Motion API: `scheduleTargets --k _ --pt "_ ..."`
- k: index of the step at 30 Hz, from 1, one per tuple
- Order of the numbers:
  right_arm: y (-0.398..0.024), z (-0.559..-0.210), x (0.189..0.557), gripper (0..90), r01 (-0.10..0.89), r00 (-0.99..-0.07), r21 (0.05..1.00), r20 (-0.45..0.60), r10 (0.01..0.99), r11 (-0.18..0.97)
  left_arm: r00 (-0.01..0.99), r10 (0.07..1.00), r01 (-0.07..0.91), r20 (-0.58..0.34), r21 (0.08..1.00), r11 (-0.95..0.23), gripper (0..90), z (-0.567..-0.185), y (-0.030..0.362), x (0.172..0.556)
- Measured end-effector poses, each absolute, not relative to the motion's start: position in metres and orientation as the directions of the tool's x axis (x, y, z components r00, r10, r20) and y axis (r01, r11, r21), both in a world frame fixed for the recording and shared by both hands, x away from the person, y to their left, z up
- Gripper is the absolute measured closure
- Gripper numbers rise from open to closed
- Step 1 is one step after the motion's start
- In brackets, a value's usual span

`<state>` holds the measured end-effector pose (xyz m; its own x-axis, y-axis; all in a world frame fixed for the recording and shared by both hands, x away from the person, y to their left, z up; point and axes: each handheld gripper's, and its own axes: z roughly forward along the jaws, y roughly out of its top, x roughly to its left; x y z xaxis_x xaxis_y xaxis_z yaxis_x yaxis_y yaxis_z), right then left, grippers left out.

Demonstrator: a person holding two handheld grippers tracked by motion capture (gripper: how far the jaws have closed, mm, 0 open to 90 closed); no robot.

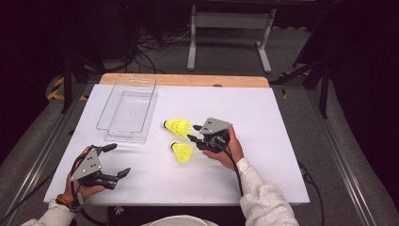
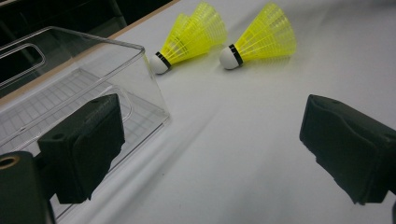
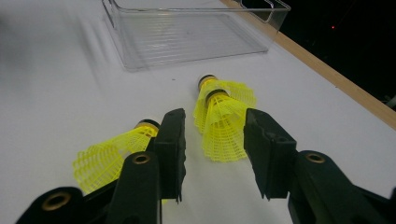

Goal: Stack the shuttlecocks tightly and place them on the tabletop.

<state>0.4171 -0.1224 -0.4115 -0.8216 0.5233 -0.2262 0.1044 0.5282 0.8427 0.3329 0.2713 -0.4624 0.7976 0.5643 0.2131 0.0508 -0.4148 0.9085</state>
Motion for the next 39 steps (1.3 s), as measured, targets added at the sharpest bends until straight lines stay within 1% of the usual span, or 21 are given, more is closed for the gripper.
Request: scheduleTargets --k 12,26,39 --pt "-0.130 -0.410 0.404 58.8 0.096 -0.824 0.842 -0.232 0.517 0.531 0.796 0.565 0.044 0.218 0.909 -0.414 7.5 -0.461 0.272 0.332" --pt "-0.133 -0.415 0.390 56.6 0.097 -0.841 0.827 -0.228 0.490 0.553 0.795 0.565 0.044 0.220 0.909 -0.415 7.5 -0.461 0.272 0.332" --pt "-0.135 -0.421 0.373 56.5 0.097 -0.848 0.823 -0.226 0.480 0.560 0.796 0.563 0.042 0.223 0.907 -0.418 7.5 -0.461 0.271 0.332"
